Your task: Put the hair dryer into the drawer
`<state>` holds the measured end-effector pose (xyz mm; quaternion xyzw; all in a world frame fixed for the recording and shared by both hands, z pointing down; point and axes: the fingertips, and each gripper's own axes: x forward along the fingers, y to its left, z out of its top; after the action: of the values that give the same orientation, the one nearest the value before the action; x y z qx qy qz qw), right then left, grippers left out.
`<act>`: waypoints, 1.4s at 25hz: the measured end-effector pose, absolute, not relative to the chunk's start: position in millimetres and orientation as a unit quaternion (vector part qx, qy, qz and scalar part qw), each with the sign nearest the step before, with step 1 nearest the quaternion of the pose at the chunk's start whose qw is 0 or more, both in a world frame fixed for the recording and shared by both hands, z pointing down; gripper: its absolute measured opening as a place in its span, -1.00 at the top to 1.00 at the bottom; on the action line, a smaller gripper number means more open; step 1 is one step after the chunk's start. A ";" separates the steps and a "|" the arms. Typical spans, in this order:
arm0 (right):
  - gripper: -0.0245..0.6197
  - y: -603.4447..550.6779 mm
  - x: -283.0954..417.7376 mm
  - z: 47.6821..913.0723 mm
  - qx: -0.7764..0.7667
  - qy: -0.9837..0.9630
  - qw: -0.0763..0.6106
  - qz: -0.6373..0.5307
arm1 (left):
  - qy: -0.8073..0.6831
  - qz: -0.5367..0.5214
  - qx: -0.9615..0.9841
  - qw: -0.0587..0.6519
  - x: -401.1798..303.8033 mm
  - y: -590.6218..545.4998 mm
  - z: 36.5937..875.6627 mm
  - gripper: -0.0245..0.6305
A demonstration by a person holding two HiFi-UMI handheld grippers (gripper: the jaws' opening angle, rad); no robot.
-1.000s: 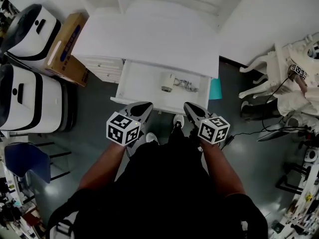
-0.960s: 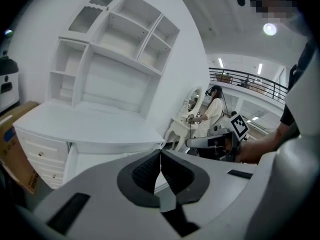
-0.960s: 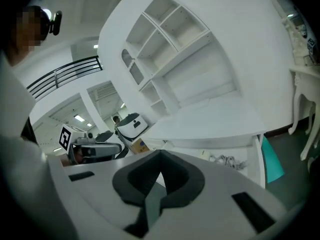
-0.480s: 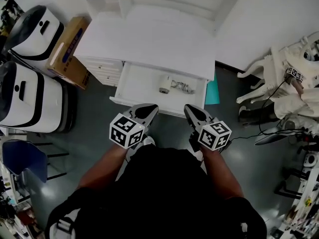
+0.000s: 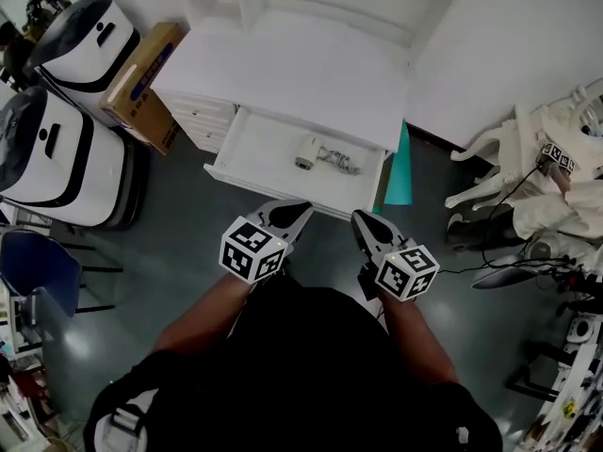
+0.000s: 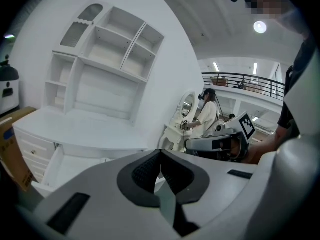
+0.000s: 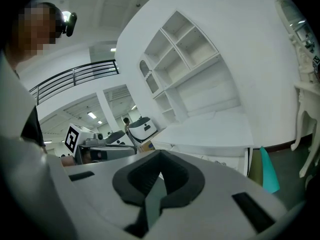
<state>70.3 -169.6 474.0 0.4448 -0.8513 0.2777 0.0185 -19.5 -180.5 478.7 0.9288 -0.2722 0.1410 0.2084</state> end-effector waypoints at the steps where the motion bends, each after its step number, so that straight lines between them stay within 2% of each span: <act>1: 0.85 -163.8 74.0 472.5 0.444 -0.853 0.019 0.275 | -0.274 0.141 0.928 0.208 -16.8 -174.0 477.7 0.89; 17: 0.85 -102.9 122.9 469.4 0.444 -0.855 0.009 0.268 | -0.322 0.137 0.915 0.202 3.5 -117.3 473.6 0.89; 35: 0.85 -80.9 135.4 473.4 0.447 -0.855 0.004 0.263 | -0.321 0.145 0.917 0.186 19.3 -92.2 469.9 0.89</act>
<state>135.4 -80.9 473.4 0.4470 -0.8551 0.2628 0.0038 19.3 -92.2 469.9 0.9172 -0.3206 0.1455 0.1865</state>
